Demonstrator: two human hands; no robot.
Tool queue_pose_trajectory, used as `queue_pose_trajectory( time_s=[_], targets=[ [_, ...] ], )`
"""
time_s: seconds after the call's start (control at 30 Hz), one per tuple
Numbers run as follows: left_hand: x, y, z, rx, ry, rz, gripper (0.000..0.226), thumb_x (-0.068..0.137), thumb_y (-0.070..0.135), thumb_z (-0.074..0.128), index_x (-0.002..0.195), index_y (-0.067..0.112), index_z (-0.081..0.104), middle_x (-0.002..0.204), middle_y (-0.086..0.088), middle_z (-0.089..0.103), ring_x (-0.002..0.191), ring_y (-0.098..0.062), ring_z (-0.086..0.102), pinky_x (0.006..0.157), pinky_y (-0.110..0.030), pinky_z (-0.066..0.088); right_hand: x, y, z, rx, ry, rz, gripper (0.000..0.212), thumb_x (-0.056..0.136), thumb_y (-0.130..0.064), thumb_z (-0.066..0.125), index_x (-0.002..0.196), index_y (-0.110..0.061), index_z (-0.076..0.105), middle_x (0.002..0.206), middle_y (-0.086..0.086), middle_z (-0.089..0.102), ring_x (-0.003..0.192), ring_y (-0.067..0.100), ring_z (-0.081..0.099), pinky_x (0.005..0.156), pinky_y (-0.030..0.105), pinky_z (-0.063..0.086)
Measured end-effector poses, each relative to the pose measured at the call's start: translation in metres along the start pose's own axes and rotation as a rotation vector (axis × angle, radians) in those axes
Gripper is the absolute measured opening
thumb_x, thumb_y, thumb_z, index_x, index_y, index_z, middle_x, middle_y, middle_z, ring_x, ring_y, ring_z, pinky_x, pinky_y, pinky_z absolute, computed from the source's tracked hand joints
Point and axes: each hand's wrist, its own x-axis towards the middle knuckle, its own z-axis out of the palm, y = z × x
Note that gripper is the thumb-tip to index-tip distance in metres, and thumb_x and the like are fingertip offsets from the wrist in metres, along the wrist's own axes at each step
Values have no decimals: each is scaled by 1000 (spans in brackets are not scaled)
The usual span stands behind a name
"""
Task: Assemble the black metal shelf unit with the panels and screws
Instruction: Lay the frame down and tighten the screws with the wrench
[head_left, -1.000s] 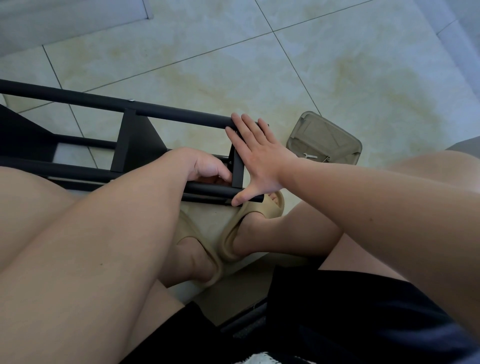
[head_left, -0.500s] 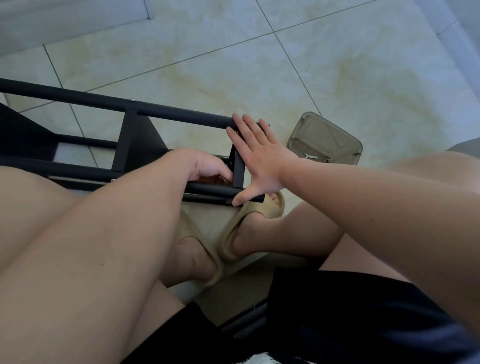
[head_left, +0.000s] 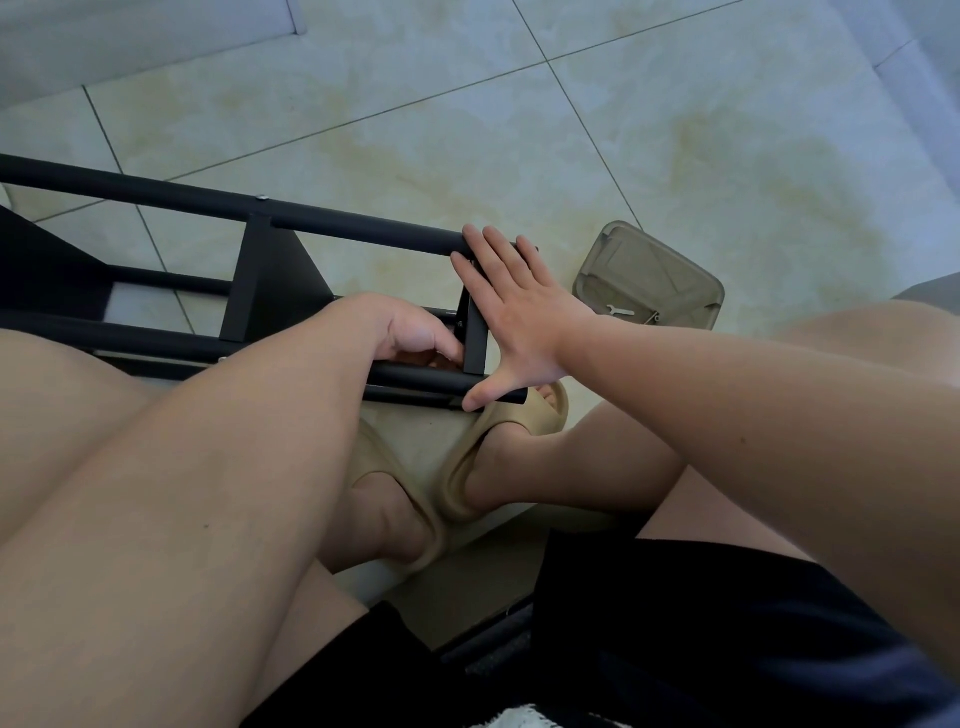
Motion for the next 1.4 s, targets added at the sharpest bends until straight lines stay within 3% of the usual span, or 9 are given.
queue_pose_trajectory(
  time_s=[0.13, 0.4, 0.57, 0.8, 0.93, 1.03, 1.17, 1.3, 1.4],
  targets=[
    [1, 0, 0, 24, 25, 26, 56, 95, 12, 54, 40, 21, 63, 48, 7, 54, 43, -6, 52, 47, -12, 43, 1, 1, 0, 0, 2, 0, 158, 47, -106, 32, 159, -4, -10, 164, 22, -23, 153, 37, -20, 124, 52, -10],
    [-1, -1, -2, -86, -32, -19, 41, 93, 14, 56, 58, 16, 77, 66, 0, 72, 57, -13, 67, 54, -18, 53, 1, 1, 1, 3, 2, -2, 158, 46, -107, 28, 159, -4, -10, 165, 22, -22, 153, 38, -19, 124, 52, -10],
    [3, 0, -1, 23, 60, 12, 32, 93, 14, 59, 62, 17, 66, 55, 4, 57, 51, -10, 49, 52, -19, 43, 1, 1, 1, 4, 3, -1, 158, 46, -107, 29, 159, -4, -9, 165, 22, -21, 153, 38, -19, 124, 52, -9],
    [4, -3, -4, -141, -6, 21, 30, 91, 8, 55, 68, 14, 74, 64, -1, 64, 58, -15, 60, 59, -23, 51, 1, 0, -1, 3, -4, 3, 157, 48, -106, 34, 159, -4, -9, 165, 22, -22, 153, 37, -20, 124, 52, -10],
    [4, -4, -4, -112, -19, -37, 36, 91, 14, 58, 62, 14, 78, 70, -4, 74, 59, -15, 70, 53, -21, 54, 0, 0, -1, 5, -9, 4, 157, 49, -105, 36, 159, -4, -10, 164, 22, -23, 153, 37, -21, 124, 52, -11],
    [5, -4, -4, -86, -31, -54, 30, 92, 18, 61, 69, 14, 79, 78, -7, 75, 66, -18, 71, 62, -24, 56, 0, 0, -2, 0, -13, 4, 157, 49, -105, 36, 159, -4, -10, 164, 22, -23, 153, 38, -20, 124, 53, -10],
    [8, -5, -5, -54, 22, -31, 33, 89, 16, 62, 57, 15, 69, 61, -3, 64, 54, -16, 61, 58, -24, 49, -1, -1, -2, 1, -19, 4, 156, 51, -105, 40, 159, -4, -10, 164, 22, -23, 153, 37, -21, 124, 53, -9],
    [5, -7, -7, -124, -27, -6, 23, 90, 11, 58, 76, 12, 76, 76, -6, 72, 69, -20, 67, 68, -27, 54, -1, -1, -3, -7, -19, 7, 156, 52, -105, 40, 159, -4, -10, 164, 22, -23, 153, 37, -21, 124, 53, -9],
    [6, -7, -7, -150, -12, -18, 32, 91, 14, 57, 68, 14, 79, 72, -3, 73, 62, -16, 69, 60, -23, 55, -1, -1, -3, -2, -19, 5, 156, 51, -105, 39, 159, -4, -10, 164, 22, -23, 153, 37, -21, 124, 53, -9]
  ],
)
